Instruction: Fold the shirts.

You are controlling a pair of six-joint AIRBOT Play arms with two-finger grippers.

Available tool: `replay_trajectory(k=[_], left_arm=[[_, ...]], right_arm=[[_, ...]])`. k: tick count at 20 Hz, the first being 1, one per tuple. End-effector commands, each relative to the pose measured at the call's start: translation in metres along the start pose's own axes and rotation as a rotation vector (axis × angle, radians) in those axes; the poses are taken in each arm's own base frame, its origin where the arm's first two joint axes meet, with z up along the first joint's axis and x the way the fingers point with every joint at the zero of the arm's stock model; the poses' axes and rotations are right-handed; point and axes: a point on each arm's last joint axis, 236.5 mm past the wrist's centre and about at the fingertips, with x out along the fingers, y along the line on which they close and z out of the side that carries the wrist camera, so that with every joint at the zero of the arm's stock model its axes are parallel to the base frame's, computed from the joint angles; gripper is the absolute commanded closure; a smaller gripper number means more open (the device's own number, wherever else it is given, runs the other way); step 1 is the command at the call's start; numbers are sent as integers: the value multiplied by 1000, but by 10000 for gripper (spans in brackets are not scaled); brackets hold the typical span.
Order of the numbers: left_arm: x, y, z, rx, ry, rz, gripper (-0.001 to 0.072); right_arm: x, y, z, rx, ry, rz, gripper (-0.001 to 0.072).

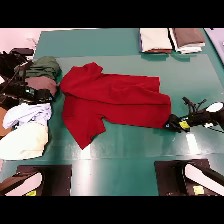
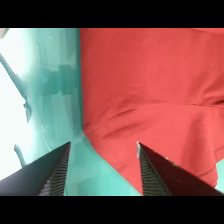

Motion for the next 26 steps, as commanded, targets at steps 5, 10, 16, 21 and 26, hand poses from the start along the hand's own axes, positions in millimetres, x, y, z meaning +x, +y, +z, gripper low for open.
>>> replay_trajectory(k=[5, 10, 16, 21, 26], left_arm=[[1, 0, 0, 1, -3, -1, 209], [1, 0, 0, 1, -4, -1, 208], [1, 0, 1, 0, -6, -2, 208], [1, 0, 0, 0, -3, -2, 208], [1, 19, -10, 7, 35, 63, 199]], right_arm=[[2, 15, -4, -64, 0, -12, 557], [-64, 3, 6, -105, -115, -95, 299], [-48, -37, 10, 86, -67, -17, 299], [2, -7, 24, 57, -21, 51, 312], [3, 18, 32, -103, -16, 1, 694]])
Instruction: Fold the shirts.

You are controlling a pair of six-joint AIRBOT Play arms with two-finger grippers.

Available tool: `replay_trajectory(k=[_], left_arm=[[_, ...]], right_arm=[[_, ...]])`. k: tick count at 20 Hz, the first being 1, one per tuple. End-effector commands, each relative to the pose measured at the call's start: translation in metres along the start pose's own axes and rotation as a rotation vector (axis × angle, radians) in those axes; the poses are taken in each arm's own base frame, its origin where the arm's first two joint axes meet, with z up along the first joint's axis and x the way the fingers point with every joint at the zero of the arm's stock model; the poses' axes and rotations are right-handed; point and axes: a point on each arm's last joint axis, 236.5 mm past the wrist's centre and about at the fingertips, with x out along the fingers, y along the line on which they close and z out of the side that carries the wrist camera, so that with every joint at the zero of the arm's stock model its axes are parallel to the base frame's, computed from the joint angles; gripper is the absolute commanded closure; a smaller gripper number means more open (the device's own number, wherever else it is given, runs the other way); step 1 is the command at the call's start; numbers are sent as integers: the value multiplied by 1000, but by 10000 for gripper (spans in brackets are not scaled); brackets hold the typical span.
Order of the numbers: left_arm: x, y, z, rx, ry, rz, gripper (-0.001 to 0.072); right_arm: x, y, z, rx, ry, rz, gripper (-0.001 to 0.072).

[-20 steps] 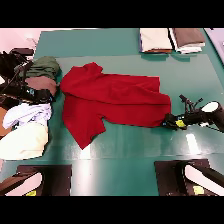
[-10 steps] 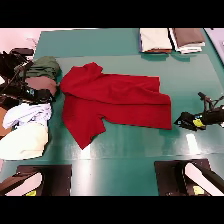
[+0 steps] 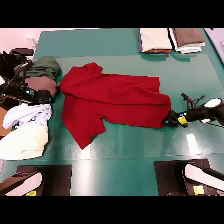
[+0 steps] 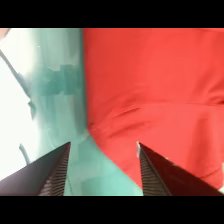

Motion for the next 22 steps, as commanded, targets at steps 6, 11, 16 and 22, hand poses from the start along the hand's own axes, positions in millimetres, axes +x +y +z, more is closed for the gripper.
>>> replay_trajectory(k=[6, 11, 16, 22], left_arm=[[54, 25, -57, -167, 105, -34, 198], [88, 6, -49, -285, 9, -163, 199], [126, -11, -58, -239, 69, -153, 200], [115, -30, -49, -178, 85, -181, 682]], right_arm=[[-53, 46, 38, -216, -161, -40, 692], [-52, 46, 31, -216, -129, -35, 692], [-49, 45, 24, -212, -103, -31, 692], [-57, 52, 27, -223, -110, -21, 693]])
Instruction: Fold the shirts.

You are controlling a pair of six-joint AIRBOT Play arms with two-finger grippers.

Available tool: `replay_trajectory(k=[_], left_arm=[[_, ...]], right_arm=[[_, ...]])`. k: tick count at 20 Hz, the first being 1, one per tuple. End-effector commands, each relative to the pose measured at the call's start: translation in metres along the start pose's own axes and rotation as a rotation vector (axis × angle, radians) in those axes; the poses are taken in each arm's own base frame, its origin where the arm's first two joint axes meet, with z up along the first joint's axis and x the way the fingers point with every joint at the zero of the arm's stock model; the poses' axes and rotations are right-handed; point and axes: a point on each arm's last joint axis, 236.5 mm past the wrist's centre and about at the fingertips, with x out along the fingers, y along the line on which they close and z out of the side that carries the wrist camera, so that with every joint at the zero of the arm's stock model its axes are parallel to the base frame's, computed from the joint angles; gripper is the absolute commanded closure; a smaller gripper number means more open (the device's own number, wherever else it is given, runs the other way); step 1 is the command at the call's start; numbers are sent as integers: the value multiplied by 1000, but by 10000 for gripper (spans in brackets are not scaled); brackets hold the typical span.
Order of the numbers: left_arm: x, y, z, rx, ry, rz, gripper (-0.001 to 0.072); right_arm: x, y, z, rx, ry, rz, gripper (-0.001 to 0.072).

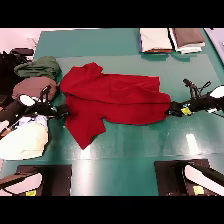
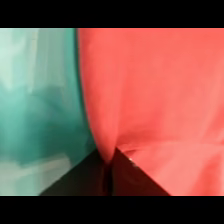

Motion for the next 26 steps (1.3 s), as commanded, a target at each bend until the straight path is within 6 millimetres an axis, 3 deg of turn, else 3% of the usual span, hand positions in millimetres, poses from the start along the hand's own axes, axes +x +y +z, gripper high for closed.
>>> replay_trajectory(k=[1, 2, 3, 5, 7, 9, 11, 13, 15, 17, 18, 20, 21, 23, 26], left_arm=[[-24, -25, 18, 63, -30, -32, 682], [-47, -40, 36, 105, -98, -46, 683], [-84, -63, 60, 162, -207, -67, 683], [-186, -118, 98, 300, -476, -102, 682], [-314, -172, 107, 452, -776, -108, 682], [-442, -217, 82, 577, -1066, -101, 682], [-544, -250, 35, 655, -1304, -123, 683], [-609, -271, -13, 717, -1459, -152, 683], [-649, -282, -49, 750, -1565, -179, 683], [-666, -282, -59, 744, -1618, -178, 683], [-663, -280, -56, 735, -1606, -172, 684], [-632, -269, -28, 684, -1483, -136, 683], [-606, -263, -5, 662, -1400, -117, 683], [-535, -243, 46, 593, -1204, -93, 683], [-383, -202, 106, 453, -805, -102, 681]], right_arm=[[-13, 11, 11, -24, -23, 17, 693], [-28, 20, 22, -52, -50, 23, 693], [-46, 30, 34, -88, -93, 21, 693], [-103, 59, 66, -189, -257, 4, 693], [-182, 98, 89, -296, -482, -23, 693], [-269, 137, 91, -393, -711, -56, 693], [-350, 167, 77, -455, -917, -106, 693], [-414, 188, 53, -494, -1088, -165, 693], [-460, 203, 29, -510, -1218, -225, 694], [-487, 212, 13, -512, -1294, -277, 694], [-492, 212, 10, -502, -1298, -286, 694], [-489, 209, 13, -493, -1252, -292, 695], [-481, 205, 20, -480, -1214, -274, 695], [-453, 192, 41, -461, -1108, -224, 695], [-372, 157, 86, -393, -853, -150, 695]])
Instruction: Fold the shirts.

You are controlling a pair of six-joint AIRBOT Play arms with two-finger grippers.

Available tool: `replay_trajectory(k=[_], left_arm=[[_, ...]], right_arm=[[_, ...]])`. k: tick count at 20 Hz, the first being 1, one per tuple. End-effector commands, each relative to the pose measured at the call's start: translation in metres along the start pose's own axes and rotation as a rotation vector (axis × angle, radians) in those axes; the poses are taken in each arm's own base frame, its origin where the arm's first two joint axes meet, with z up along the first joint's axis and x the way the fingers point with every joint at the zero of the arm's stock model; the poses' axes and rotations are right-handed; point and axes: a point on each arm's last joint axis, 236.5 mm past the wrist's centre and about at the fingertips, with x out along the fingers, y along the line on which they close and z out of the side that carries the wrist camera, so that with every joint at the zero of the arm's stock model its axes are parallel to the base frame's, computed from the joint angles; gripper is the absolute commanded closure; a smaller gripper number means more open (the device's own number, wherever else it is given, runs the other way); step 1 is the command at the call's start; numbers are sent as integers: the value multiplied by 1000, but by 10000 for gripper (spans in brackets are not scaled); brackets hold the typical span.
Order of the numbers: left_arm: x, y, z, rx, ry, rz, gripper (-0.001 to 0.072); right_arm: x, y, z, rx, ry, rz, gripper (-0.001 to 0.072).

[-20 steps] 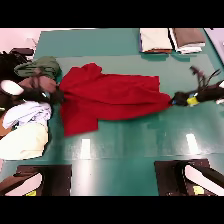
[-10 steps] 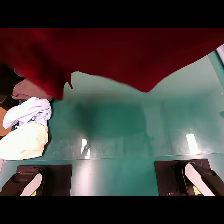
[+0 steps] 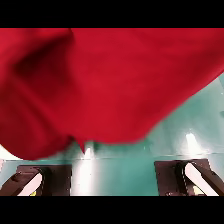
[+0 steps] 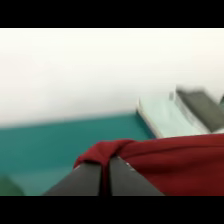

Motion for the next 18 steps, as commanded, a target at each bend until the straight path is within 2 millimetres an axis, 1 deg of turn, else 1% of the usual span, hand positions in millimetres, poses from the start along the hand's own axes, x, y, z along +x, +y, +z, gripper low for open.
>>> replay_trajectory(k=[1, 2, 3, 4, 5, 6, 7, 9, 10, 11, 12, 14, 15, 16, 17, 18], left_arm=[[95, 26, -139, -188, 392, -47, 681], [119, 36, -184, -215, 494, -52, 681], [138, 46, -223, -252, 587, -44, 681], [154, 56, -263, -282, 678, -37, 681], [169, 64, -297, -299, 755, -34, 681], [181, 71, -323, -310, 810, -35, 681], [195, 77, -346, -325, 842, -37, 681], [219, 91, -377, -335, 853, -21, 681], [231, 99, -386, -340, 838, -4, 681], [240, 106, -390, -343, 818, 11, 681], [248, 111, -392, -343, 801, 22, 681], [257, 115, -389, -332, 785, 23, 682], [260, 115, -385, -304, 780, 10, 682], [258, 114, -383, -287, 786, 0, 681], [254, 112, -385, -265, 811, -13, 681], [245, 109, -393, -240, 862, -32, 681]], right_arm=[[75, -18, -69, 86, 273, 39, 695], [103, -31, -102, 98, 386, 8, 695], [127, -40, -134, 99, 492, -13, 695], [151, -44, -170, 100, 604, -15, 695], [171, -45, -202, 101, 697, -10, 695], [192, -46, -235, 104, 783, -4, 695], [213, -47, -262, 118, 842, 6, 695], [252, -53, -302, 153, 905, 5, 695], [268, -57, -314, 178, 924, 2, 695], [283, -60, -323, 189, 942, 3, 695], [295, -63, -327, 191, 949, 3, 695], [316, -59, -320, 214, 922, 37, 695], [321, -58, -312, 215, 906, 47, 695], [322, -59, -307, 206, 904, 44, 695], [320, -61, -303, 199, 906, 41, 695], [316, -62, -303, 194, 912, 37, 695]])
